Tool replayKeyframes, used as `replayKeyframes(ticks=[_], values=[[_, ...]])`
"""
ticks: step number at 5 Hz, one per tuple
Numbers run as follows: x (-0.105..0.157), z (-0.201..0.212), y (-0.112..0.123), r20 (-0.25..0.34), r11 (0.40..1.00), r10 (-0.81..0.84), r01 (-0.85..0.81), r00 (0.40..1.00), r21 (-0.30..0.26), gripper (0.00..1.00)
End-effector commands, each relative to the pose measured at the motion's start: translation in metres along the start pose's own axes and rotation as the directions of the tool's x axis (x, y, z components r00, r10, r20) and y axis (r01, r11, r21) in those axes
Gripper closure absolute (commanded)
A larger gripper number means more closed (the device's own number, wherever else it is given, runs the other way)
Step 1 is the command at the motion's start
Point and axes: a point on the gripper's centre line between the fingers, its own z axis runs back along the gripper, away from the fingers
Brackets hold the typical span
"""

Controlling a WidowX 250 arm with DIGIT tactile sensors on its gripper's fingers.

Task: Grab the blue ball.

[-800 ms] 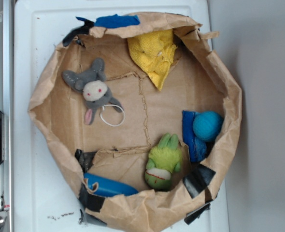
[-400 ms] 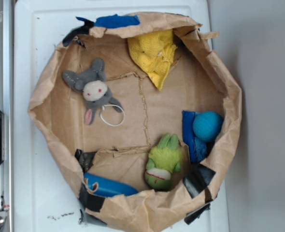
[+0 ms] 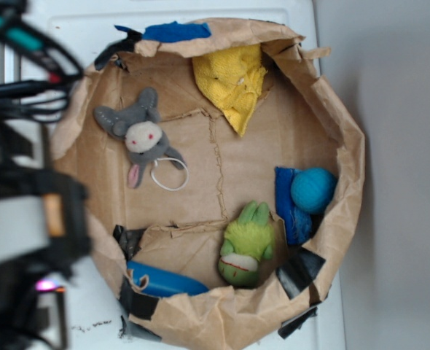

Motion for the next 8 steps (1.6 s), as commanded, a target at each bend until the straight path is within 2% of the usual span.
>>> replayKeyframes(ticks=[1,5,6,7,8], values=[[0.033,-0.011,0.025,0.157,0.983,-0.170,0.179,0.973,-0.044,0.00],[0.033,-0.011,0.025,0.157,0.983,-0.170,0.179,0.973,-0.044,0.00],[0.039,-0.057,0.031,0.137,0.988,-0.142,0.132,0.980,0.076,0.00],[0.040,-0.086,0.043,0.148,0.983,-0.168,0.154,0.975,0.102,0.00],[0.047,-0.101,0.056,0.111,0.981,-0.187,0.179,0.976,0.077,0.00]])
